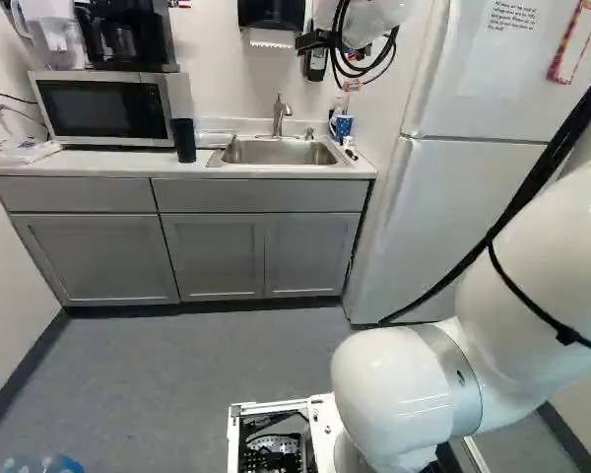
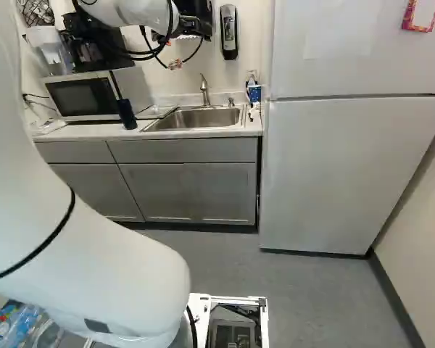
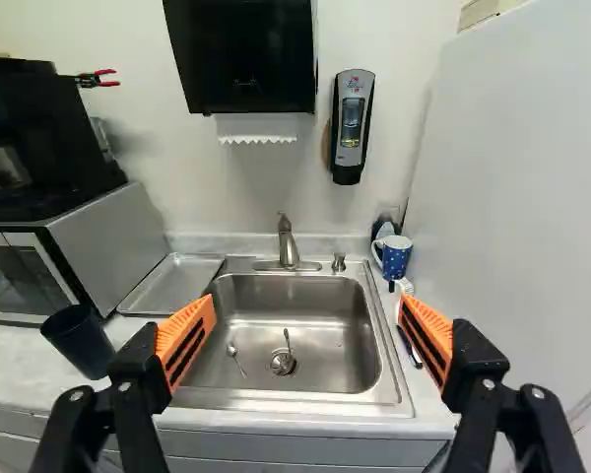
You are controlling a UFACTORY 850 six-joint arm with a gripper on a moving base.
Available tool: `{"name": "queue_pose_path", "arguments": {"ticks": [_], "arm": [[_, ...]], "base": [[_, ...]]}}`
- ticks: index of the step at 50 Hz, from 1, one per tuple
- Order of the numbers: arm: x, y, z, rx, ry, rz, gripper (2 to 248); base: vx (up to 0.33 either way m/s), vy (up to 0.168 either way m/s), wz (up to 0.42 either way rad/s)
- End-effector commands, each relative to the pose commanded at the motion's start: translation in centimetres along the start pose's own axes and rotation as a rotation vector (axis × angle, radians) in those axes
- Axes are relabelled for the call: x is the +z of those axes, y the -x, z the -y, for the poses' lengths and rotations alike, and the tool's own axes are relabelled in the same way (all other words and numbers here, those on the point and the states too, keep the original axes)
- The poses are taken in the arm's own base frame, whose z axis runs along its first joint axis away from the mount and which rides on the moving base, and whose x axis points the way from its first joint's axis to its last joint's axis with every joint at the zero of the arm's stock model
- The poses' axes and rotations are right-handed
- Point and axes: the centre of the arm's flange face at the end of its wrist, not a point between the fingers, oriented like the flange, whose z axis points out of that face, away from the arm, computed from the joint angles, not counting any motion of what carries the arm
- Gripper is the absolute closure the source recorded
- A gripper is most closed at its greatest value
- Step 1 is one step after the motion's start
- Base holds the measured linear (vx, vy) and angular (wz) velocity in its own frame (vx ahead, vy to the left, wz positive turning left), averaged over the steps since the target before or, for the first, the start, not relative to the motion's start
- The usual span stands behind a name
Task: Rinse the cup and place it in the tray
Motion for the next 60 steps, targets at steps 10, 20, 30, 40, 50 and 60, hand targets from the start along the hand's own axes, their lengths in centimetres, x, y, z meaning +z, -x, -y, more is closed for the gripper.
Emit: {"name": "queue_pose_path", "arguments": {"ticks": [10, 20, 30, 40, 50, 60], "arm": [[0.00, 0.00, 0.00, 0.000, 0.000, 0.000, 3], [0.00, 0.00, 0.00, 0.000, 0.000, 0.000, 3], [0.00, 0.00, 0.00, 0.000, 0.000, 0.000, 3], [0.00, 0.00, 0.00, 0.000, 0.000, 0.000, 3], [0.00, 0.00, 0.00, 0.000, 0.000, 0.000, 3], [0.00, 0.00, 0.00, 0.000, 0.000, 0.000, 3]], "base": [[0.000, 0.000, 0.000], [0.005, 0.000, 0.000], [0.036, -0.002, -0.003], [0.043, -0.002, -0.004], [0.077, 0.009, 0.035], [0.069, 0.037, 0.177]]}}
